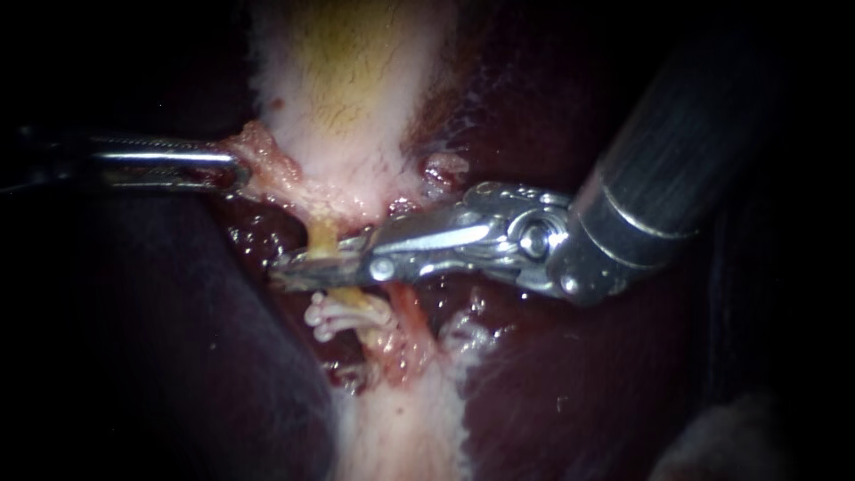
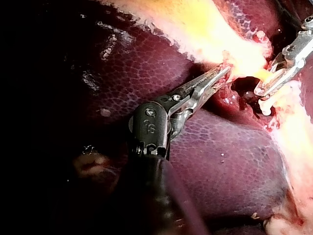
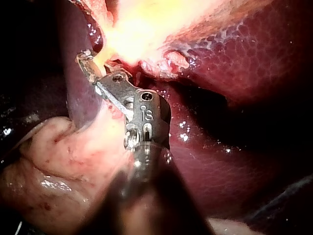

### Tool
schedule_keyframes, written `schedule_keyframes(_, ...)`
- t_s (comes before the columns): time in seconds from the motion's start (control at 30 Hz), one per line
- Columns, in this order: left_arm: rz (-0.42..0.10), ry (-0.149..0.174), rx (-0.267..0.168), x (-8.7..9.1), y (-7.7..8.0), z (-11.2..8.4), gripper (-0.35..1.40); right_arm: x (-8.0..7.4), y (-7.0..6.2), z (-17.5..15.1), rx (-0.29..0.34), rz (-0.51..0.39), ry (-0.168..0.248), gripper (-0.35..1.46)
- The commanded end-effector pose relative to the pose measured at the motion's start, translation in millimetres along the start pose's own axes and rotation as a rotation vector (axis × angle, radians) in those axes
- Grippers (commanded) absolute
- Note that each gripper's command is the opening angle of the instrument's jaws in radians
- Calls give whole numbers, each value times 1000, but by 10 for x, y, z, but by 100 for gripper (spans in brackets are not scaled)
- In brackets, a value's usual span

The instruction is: Going back third clip left tube

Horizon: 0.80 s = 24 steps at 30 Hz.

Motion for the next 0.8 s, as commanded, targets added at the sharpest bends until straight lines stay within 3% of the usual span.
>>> schedule_keyframes(0.03,1,0,1,0,0,0,-35,-1,1,0,-2,0,1,-35)
schedule_keyframes(0.1,1,0,1,0,0,0,-35,-1,3,1,17,-1,-13,-32)
schedule_keyframes(0.23,1,0,1,0,0,0,-35,-7,6,6,26,-47,-11,26)
schedule_keyframes(0.3,1,0,1,-1,0,0,-35,-10,9,9,33,-51,-3,37)
schedule_keyframes(0.53,1,0,1,-1,0,0,-35,-27,22,21,39,-72,14,48)
schedule_keyframes(0.63,2,0,1,-1,1,0,-35,-30,31,21,11,-68,28,49)
schedule_keyframes(0.8,2,1,2,-3,1,2,-35,-29,53,14,-49,-136,56,50)
